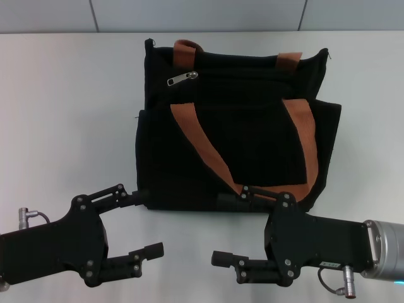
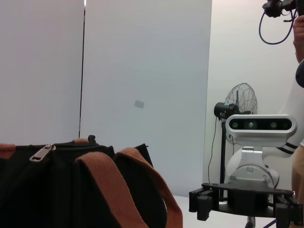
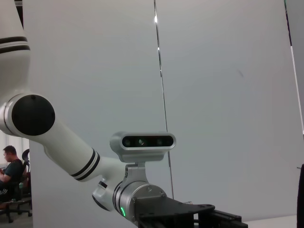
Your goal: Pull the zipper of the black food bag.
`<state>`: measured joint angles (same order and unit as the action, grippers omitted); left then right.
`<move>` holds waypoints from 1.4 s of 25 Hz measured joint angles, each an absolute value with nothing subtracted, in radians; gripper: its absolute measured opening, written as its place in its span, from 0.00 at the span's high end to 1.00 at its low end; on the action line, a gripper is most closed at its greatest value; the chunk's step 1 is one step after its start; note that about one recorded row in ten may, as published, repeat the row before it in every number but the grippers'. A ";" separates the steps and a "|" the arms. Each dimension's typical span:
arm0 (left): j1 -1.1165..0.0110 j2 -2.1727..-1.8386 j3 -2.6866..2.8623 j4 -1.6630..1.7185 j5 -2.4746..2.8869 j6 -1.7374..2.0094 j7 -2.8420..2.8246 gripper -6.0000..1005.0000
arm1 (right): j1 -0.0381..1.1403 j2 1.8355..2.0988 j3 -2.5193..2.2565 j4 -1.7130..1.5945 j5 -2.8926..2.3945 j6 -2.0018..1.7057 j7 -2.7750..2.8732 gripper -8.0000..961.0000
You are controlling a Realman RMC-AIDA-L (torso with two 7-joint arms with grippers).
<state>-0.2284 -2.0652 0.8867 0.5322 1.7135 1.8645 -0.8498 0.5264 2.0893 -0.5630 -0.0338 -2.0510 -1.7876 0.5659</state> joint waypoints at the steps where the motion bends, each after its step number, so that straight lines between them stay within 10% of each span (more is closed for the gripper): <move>1: -0.229 -2.065 0.888 0.532 1.713 1.864 -0.850 0.22 | 0.527 2.089 -0.563 -0.034 -2.051 -1.787 0.566 0.20; 19: -0.234 -2.070 0.642 0.472 1.588 1.869 -0.872 0.22 | 0.540 2.089 -0.549 -0.013 -2.051 -1.782 0.563 0.20; 35: -0.466 -2.071 0.734 0.490 1.660 1.529 -0.959 0.22 | 0.525 2.091 -0.538 0.013 -2.051 -1.768 0.556 0.20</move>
<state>-0.4661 -2.0706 0.7341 0.4897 1.6599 1.5285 -0.9594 0.5253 2.0908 -0.5380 0.0132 -2.0510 -1.7681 0.5560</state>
